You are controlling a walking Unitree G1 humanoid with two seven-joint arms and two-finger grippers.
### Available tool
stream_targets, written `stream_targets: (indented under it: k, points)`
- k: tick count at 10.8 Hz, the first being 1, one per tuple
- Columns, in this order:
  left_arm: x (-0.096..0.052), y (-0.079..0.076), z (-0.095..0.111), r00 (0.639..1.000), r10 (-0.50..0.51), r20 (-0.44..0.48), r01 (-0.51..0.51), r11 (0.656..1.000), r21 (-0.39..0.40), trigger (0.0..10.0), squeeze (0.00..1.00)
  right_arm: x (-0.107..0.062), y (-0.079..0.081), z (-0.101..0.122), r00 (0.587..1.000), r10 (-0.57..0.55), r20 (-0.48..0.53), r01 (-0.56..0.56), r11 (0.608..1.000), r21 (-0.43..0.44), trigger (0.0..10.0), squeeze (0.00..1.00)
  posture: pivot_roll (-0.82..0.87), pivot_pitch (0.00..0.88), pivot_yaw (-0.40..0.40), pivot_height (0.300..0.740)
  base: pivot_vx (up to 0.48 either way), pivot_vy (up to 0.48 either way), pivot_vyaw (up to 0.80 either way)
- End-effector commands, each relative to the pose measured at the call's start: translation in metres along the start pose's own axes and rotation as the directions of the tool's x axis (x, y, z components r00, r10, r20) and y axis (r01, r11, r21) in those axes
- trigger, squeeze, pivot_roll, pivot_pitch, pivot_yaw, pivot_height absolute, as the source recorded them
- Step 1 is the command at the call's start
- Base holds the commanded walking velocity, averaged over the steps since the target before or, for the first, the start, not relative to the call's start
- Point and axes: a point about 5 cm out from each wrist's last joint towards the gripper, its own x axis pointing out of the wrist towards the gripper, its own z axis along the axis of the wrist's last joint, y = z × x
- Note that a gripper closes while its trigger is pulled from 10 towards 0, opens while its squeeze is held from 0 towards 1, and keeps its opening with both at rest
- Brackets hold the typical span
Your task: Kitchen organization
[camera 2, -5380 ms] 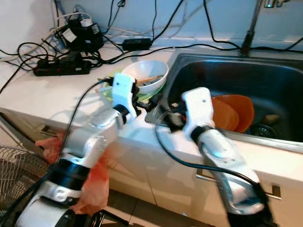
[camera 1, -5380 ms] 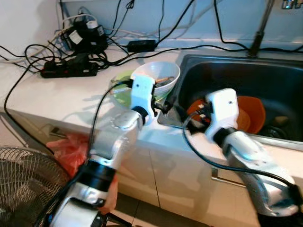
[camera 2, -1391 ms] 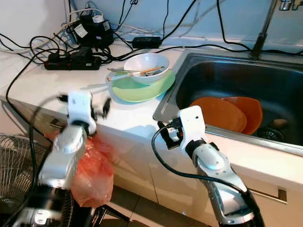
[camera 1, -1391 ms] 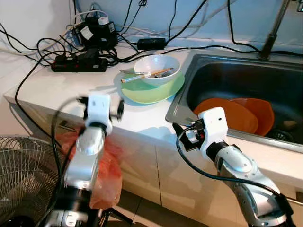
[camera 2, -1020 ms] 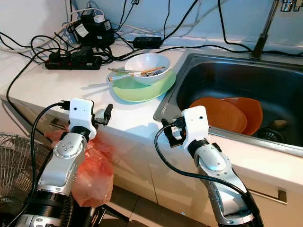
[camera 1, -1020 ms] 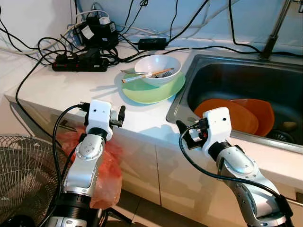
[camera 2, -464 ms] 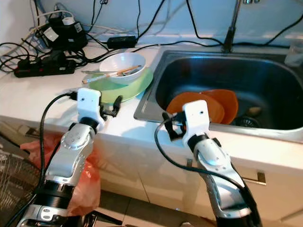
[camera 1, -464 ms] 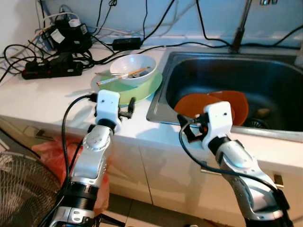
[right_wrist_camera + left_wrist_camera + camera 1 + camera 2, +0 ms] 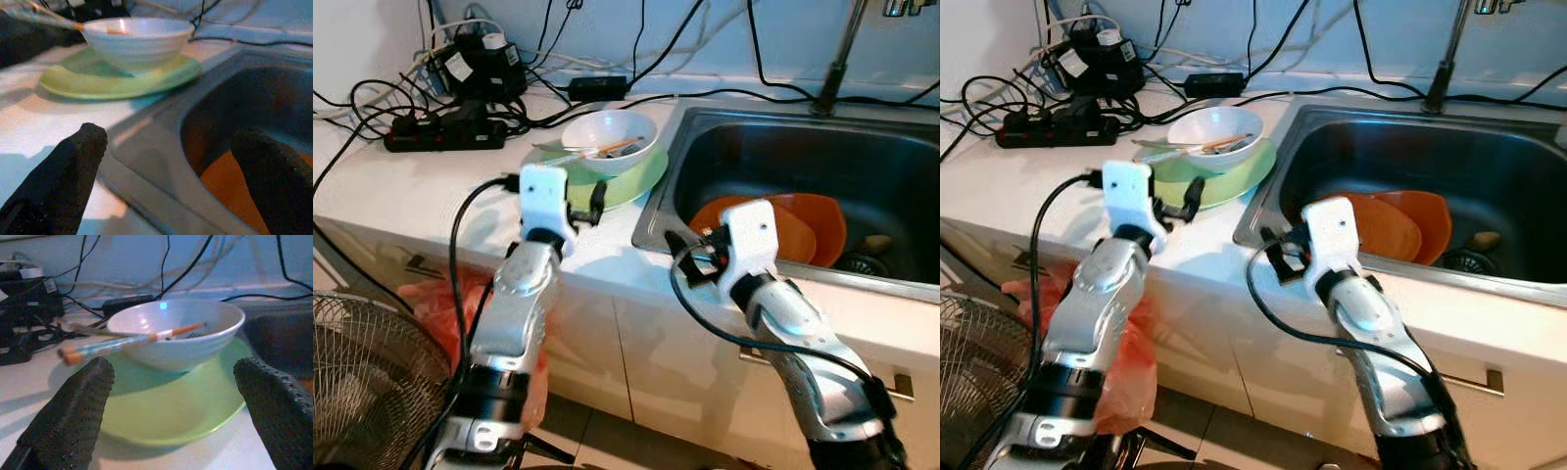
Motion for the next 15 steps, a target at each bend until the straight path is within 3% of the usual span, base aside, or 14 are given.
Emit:
stream_targets:
  k: [1,5,12,14,15]
  points:
    - [0.006,0.004,0.005,1.0,0.006,0.002,-0.006,1.0,0.008,10.0,0.0,0.003,0.002,0.005,1.0,-0.012,0.025,0.012,1.0,0.003,10.0,0.0,-0.06,0.0,0.1,0.74,0.0,-0.274,0.0]
    - [0.008,0.005,0.003,0.999,0.028,-0.017,-0.028,1.0,-0.005,10.0,0.0,0.002,0.001,0.003,1.0,-0.022,0.02,0.022,1.0,-0.007,10.0,0.0,-0.07,0.0,0.118,0.74,0.0,-0.277,0.0]
    - [0.008,0.008,0.001,0.999,0.049,-0.023,-0.049,0.998,-0.024,10.0,0.0,0.004,0.003,0.002,1.0,-0.017,0.018,0.017,1.0,-0.002,10.0,0.0,-0.06,0.0,0.118,0.74,0.0,0.0,0.0]
    - [0.007,0.016,-0.001,0.994,0.1,-0.041,-0.101,0.994,-0.032,10.0,0.0,0.003,0.005,0.001,1.0,-0.009,0.016,0.009,1.0,0.005,10.0,0.0,-0.05,0.0,0.112,0.74,0.0,0.0,0.0]
    - [0.006,0.032,-0.002,0.982,0.183,-0.045,-0.183,0.983,0.014,10.0,0.0,0.003,0.006,0.002,1.0,0.002,0.015,-0.002,1.0,0.003,10.0,0.0,-0.05,0.0,0.107,0.74,0.0,0.0,0.0]
